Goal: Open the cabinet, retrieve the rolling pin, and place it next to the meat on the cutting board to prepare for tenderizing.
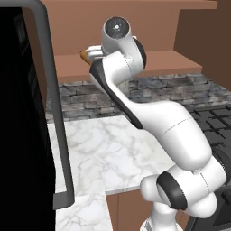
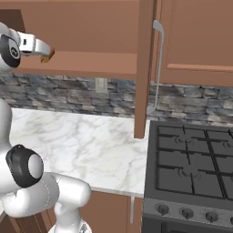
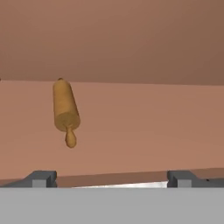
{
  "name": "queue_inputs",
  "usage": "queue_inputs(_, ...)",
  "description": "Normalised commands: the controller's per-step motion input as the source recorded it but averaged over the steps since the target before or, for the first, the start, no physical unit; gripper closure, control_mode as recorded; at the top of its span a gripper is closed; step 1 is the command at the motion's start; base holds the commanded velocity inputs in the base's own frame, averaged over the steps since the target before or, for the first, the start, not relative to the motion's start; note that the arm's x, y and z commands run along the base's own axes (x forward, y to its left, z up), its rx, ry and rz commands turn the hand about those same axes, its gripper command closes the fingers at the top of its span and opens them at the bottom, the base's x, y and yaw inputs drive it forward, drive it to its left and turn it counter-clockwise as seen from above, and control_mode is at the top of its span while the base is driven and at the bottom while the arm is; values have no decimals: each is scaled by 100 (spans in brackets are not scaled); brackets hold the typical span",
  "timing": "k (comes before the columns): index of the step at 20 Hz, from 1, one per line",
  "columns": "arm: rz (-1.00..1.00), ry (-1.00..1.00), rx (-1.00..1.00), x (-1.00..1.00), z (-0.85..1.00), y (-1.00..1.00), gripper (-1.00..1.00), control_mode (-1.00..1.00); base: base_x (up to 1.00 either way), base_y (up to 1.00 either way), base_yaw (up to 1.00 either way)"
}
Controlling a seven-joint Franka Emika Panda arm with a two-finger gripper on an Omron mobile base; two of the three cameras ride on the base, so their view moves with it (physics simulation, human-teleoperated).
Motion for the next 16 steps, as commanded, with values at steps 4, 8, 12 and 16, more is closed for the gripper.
queue_inputs(4,0,-1,3,1,-12,8,-100,-100,0,0,0)
queue_inputs(8,0,0,3,14,-9,9,-100,-100,0,0,0)
queue_inputs(12,0,0,4,20,-9,13,-100,-100,0,0,0)
queue_inputs(16,0,0,4,23,-4,13,-100,-100,0,0,0)
